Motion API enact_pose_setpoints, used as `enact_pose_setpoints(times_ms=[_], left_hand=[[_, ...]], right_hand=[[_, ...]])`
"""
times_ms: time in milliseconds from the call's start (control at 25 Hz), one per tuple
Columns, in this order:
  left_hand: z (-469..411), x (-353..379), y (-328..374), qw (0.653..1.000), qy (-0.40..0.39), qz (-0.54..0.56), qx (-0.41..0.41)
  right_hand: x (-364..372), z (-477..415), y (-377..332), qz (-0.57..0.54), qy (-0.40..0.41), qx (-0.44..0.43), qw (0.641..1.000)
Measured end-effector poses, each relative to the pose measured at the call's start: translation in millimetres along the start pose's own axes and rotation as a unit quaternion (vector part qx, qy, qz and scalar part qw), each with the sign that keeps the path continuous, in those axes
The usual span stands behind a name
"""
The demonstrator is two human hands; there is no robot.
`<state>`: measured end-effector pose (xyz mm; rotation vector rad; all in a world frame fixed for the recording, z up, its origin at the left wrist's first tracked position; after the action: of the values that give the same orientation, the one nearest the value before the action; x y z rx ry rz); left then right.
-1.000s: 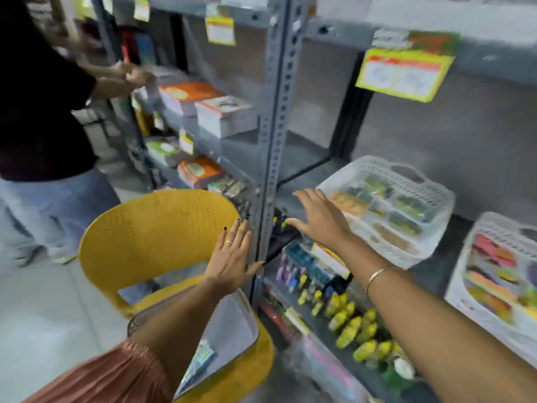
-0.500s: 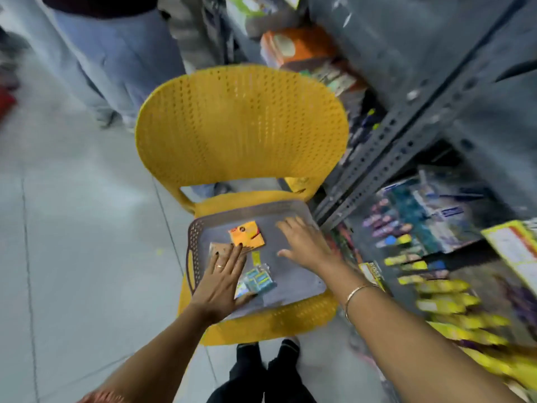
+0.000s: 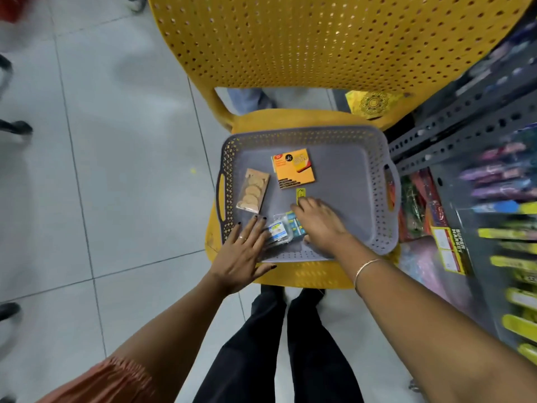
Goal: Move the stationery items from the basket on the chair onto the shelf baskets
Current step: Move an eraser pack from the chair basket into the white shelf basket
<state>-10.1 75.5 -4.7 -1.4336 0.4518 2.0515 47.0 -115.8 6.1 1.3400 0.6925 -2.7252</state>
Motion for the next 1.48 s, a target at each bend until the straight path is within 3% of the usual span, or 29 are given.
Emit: enact_pose_setpoints(times_ms=[560,680,920,1120,1320,1480], left_hand=[[-0.7,2.1,-1.0,1.0,0.021,-0.012,0.001],[-9.2,-22.4,-3.6,0.998,0.05,-0.02,0.017],[-61.6,-135.3,-15.7,0.989,0.136,-0.029,0.053],[-106.6,-271.2,-4.2,0.959,0.262,-0.056,0.096],[-132.8,-387.8,50.6,0.914,0.363,-0.082,0.159],[-140.8,-431.8,108.1,0.88,0.418,-0.091,0.206]], right_hand=[[-25.8,22.0,37.3,-0.03,0.037,0.039,0.998],[-56.9,35.6,43.8,-0.045,0.08,0.057,0.994],[-175.5,98.7,44.7,-0.112,0.222,0.114,0.962],[-290.5,179.1,39.9,-0.148,0.35,0.15,0.913],[-374.2,281.3,32.9,-0.154,0.44,0.192,0.864],[-399.1,347.0,43.5,-0.144,0.495,0.232,0.825]])
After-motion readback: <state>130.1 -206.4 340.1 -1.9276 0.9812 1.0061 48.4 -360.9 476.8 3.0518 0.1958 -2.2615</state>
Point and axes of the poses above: each hand's wrist, its own z-axis away from the middle knuckle, its own x-axis out of the palm, y = z × x, the point moved 2 cm from there along -z, towards the middle knuckle, and after that the axes turned 14 degrees about -z, right-handed, at the moved point
